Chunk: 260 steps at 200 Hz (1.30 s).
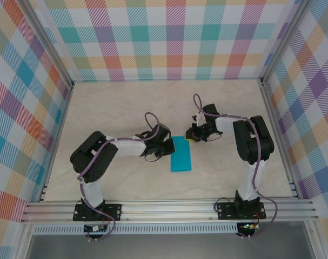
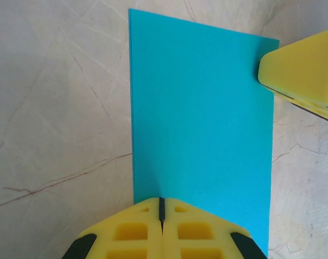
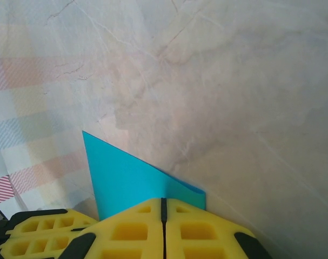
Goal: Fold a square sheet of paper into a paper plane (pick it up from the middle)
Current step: Fold the square sheet of paper in half at the center of the table.
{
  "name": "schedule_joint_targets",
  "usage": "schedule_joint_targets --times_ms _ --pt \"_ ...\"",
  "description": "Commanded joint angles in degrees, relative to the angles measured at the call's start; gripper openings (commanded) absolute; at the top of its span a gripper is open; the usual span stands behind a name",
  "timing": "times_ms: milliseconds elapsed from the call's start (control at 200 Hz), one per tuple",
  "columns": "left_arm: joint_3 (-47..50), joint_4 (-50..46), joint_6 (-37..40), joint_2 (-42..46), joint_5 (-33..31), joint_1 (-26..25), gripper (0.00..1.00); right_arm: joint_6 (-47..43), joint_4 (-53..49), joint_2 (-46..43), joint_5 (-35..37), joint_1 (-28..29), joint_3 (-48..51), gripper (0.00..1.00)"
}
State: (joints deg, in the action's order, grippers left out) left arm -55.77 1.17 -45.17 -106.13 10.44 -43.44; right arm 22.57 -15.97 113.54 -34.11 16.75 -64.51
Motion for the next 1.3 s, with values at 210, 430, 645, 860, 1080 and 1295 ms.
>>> schedule_joint_targets --times_ms 210,430,645,860,1080,1295 --pt "1.35 -8.79 1.32 -1.89 -2.44 -1.04 0.0 -1.41 -4.27 0.28 -1.22 -0.54 -6.43 0.07" --pt "1.45 -9.08 1.49 -1.43 -2.7 -1.07 0.0 -0.82 -3.04 2.95 -1.07 -0.59 -5.05 0.07" --pt "1.36 -8.91 1.41 -1.63 -2.53 -1.06 0.0 -0.61 -1.85 4.63 1.41 -0.67 -2.73 0.07" --pt "1.24 -8.99 1.39 -1.5 -2.53 -1.08 0.0 -1.68 -4.47 0.83 0.56 -0.68 -4.3 0.07" --pt "1.4 -8.87 1.27 -1.17 -2.61 -1.09 0.0 -1.31 -5.78 -6.93 -2.2 -0.71 -1.31 0.09" --pt "1.68 -7.9 1.06 -1.34 -2.02 -1.04 0.0 1.44 -0.64 -13.12 -6.51 -0.49 9.15 0.1"
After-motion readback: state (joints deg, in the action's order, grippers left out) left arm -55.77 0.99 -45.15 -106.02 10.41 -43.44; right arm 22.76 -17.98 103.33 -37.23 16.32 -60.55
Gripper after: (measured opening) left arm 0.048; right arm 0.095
